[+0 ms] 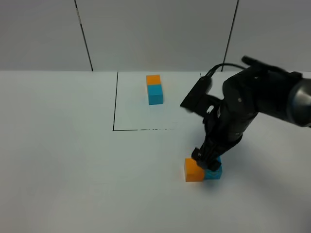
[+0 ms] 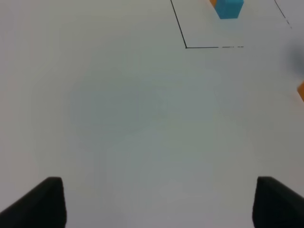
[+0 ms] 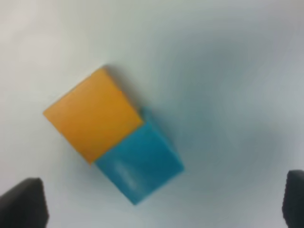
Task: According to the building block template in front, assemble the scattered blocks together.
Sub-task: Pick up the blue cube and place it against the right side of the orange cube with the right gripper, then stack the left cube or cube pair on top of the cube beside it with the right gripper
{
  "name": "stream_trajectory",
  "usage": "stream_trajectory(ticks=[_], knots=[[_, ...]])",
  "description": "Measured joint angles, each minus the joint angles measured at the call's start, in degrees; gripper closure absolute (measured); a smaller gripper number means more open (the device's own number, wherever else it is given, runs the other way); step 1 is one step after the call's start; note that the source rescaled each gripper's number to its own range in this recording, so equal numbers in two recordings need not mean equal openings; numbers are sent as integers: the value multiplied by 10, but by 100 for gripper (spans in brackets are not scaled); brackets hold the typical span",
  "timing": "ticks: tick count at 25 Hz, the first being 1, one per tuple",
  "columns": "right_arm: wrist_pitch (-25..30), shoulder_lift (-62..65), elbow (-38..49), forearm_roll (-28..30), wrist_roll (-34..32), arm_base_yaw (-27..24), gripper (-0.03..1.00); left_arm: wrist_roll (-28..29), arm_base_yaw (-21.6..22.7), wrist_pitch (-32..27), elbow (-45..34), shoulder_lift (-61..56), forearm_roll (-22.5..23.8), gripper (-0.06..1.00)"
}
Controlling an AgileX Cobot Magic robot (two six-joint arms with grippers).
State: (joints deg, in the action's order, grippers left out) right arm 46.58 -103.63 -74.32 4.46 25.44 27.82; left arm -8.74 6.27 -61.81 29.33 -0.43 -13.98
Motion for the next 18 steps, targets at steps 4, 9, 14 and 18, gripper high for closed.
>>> stream_trajectory(ticks=[4,9,14,18], knots=[[-45,100,81,69,-206,-47,-3,0,0,0,0,0,0,27],[-150,250,227,227,-476,-98,-3,0,0,0,0,0,0,27],[-173,353,285,332,-651,-111,-3,0,0,0,0,0,0,27],[-169,376,286,349,-677,-111,-3,0,0,0,0,0,0,27]])
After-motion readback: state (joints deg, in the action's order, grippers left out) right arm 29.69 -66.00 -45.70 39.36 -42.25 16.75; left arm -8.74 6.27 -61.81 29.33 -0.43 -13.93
